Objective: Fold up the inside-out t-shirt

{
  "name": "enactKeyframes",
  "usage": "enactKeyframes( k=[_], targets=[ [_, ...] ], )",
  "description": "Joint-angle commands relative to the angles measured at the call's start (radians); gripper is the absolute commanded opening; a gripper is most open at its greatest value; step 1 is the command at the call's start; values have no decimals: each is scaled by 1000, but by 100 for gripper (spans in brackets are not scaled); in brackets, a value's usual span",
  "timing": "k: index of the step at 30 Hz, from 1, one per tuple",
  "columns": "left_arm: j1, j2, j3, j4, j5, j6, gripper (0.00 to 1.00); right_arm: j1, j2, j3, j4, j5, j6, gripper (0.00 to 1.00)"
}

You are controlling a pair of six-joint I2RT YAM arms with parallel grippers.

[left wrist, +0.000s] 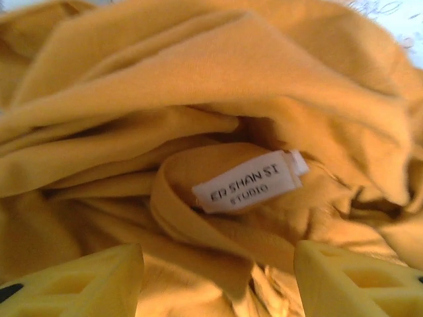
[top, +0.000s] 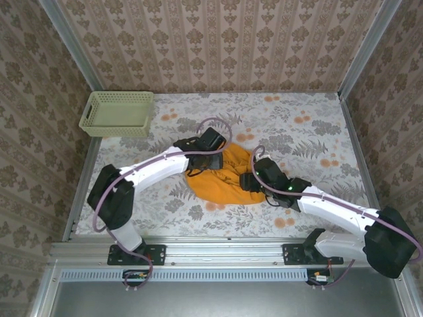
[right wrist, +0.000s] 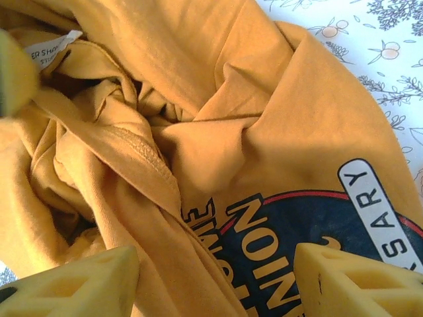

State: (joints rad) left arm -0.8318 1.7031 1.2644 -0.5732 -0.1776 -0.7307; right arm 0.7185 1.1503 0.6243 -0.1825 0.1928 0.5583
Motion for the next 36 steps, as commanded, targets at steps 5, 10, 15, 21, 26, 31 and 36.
enactKeyframes(
  k=[5, 10, 15, 21, 26, 31, 36],
  targets=[
    [26, 39, 15, 65, 65, -16, 50, 69, 13, -54, 47, 32, 5, 64],
    [29, 35, -20, 92, 77, -10, 46, 165, 66, -64, 86, 33, -12, 57],
    [35, 35, -44, 100, 81, -6, 36, 225, 116, -61, 105, 39, -17, 50],
    [27, -3, -83, 120, 86, 13, 13, 226, 56, -35, 48, 63, -31, 47],
    [-23, -122, -175, 149, 51, 34, 5, 156, -48, 46, -76, 63, -28, 52],
    [-89, -275, -303, 211, 44, 38, 2, 35, 23, 141, -122, 9, 7, 52],
    [-152, -418, -413, 238, 21, 40, 1, 34, 208, 263, -131, -25, -28, 53]
  ],
)
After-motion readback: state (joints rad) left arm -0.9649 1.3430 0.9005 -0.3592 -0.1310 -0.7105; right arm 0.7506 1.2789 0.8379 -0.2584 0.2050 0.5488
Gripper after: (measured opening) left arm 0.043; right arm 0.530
